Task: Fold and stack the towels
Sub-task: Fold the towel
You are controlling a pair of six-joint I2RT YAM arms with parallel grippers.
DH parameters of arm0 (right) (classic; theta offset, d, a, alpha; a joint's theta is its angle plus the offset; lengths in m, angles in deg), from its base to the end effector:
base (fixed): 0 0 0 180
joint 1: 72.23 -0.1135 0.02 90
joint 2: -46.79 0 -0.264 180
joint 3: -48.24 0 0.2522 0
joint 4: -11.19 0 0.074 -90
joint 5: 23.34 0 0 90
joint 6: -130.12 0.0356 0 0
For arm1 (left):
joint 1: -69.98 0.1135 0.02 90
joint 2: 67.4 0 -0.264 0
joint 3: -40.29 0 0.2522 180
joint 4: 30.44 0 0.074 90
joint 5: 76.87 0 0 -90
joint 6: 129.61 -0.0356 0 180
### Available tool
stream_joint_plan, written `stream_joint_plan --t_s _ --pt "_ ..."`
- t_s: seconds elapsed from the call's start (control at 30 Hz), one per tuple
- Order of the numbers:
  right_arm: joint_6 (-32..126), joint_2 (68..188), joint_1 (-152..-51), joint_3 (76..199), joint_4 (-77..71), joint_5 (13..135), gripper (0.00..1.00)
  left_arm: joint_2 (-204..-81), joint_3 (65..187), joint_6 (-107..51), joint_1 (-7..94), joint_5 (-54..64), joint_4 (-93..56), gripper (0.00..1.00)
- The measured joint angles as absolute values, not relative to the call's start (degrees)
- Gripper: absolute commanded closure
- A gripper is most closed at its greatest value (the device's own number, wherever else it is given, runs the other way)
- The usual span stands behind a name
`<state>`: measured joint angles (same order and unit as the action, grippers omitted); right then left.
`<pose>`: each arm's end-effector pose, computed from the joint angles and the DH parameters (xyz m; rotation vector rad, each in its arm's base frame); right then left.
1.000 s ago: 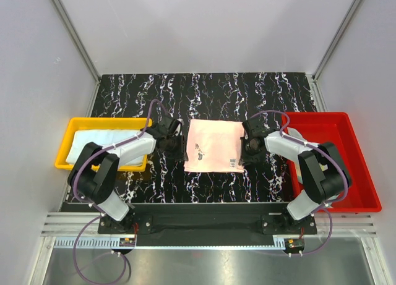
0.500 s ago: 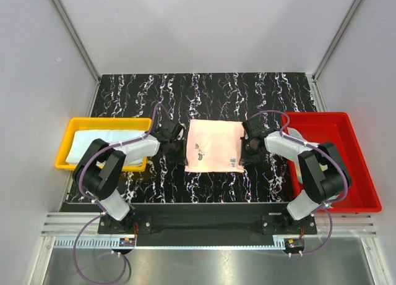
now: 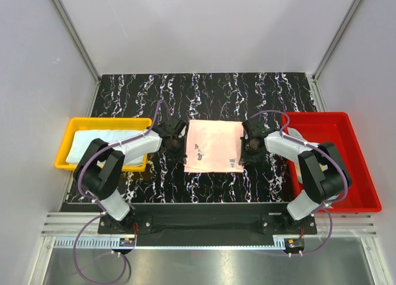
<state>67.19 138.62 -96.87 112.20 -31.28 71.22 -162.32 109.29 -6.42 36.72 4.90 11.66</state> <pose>0.2608 0.1227 0.1564 0.0408 2.8500 0.3175 0.2567 -0.1745 0.1650 0.0417 2.8604 -0.4765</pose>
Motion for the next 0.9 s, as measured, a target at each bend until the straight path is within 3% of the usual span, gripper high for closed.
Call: stream_joint_plan --t_s 0.27,0.47,0.7,0.8,0.83,0.9 --pt "67.2 138.6 -96.9 112.1 -30.9 71.2 0.77 -161.8 113.4 -6.0 35.1 5.7 15.8 1.0" --pt "67.2 138.6 -96.9 111.8 -30.4 71.2 0.78 -156.2 104.6 -1.5 31.6 5.4 11.7 1.0" --pt "67.2 138.6 -96.9 111.8 -30.3 71.2 0.79 -158.2 102.3 0.3 31.1 5.0 8.2 1.0" --pt "67.1 138.6 -96.9 111.8 -30.3 71.1 0.89 -158.2 102.3 0.3 31.0 5.0 7.8 1.0" --pt "67.1 138.6 -96.9 111.8 -30.3 71.0 1.0 -158.2 102.3 0.3 31.0 5.0 7.8 1.0" --pt "67.0 138.6 -96.9 111.8 -30.5 70.6 1.0 -158.2 102.3 0.3 31.0 5.2 7.8 1.0"
